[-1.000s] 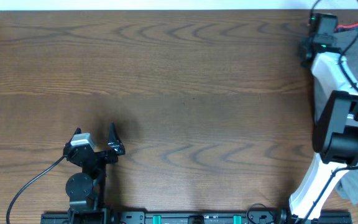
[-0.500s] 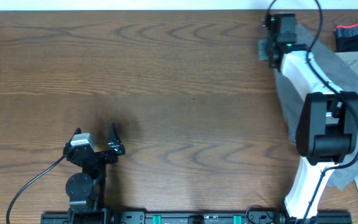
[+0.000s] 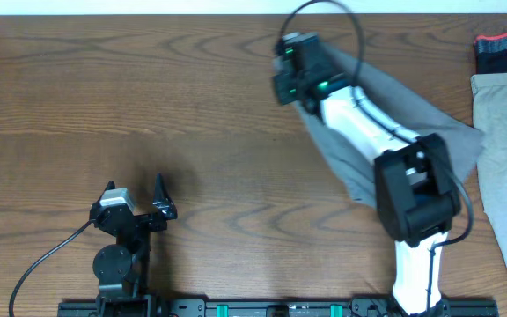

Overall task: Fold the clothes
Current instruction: 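Drag the grey shorts leftward onto the table center with the right gripper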

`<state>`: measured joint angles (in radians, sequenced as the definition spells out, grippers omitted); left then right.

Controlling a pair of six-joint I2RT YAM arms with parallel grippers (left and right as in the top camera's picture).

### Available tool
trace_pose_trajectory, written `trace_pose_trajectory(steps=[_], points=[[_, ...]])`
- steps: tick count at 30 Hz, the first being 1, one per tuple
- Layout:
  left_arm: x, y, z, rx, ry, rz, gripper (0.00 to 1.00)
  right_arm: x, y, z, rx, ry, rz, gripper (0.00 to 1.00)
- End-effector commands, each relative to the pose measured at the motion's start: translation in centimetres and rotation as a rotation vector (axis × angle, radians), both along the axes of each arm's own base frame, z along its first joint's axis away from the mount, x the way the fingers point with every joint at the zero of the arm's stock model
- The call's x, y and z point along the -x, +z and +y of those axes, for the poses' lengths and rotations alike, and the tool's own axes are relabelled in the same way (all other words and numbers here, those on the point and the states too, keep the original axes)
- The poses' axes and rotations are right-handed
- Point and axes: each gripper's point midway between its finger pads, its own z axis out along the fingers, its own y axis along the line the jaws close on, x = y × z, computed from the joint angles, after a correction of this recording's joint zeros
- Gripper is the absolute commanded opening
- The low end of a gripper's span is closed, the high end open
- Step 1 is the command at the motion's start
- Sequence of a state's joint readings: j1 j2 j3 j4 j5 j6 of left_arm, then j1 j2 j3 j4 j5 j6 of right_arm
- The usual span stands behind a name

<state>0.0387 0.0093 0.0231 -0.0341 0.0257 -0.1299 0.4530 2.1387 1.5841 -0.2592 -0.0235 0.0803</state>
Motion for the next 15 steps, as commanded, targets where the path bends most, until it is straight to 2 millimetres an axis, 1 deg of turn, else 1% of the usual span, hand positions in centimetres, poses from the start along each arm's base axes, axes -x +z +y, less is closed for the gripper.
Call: trace_pose_trajectory(steps=[1,4,7,9,11,15], points=[[0.1,-1.7,0.4,-0.006,0.019,0.05,0.98,2.6,-1.0,6.1,-0.102,0.103,0.053,0.01],[0.1,-1.7,0.4,-0.006,0.019,0.051,0.98,4.9,-2.3,10.1,-0.136,0.142,0.085,0.01],[0.1,-1.7,0.4,-0.006,0.019,0.05,0.98,7.2,-2.8,13.0,-0.157,0.17,0.111,0.01],[0.1,-1.7,0.4,-0.006,0.019,0.05,0.98,9.0,-2.9,15.0,-0.161,0.206,0.124,0.01],[0.1,-1.7,0.4,-0.006,0.019,0.05,0.98,10.8,-3.0,16.7,-0.159,0.246,0.129,0.01],[0.1,-1.7,0.4,-0.006,0.019,0.051,0.98,13.4,-3.0,19.0,-0.174,0.28,0.155,0.01]])
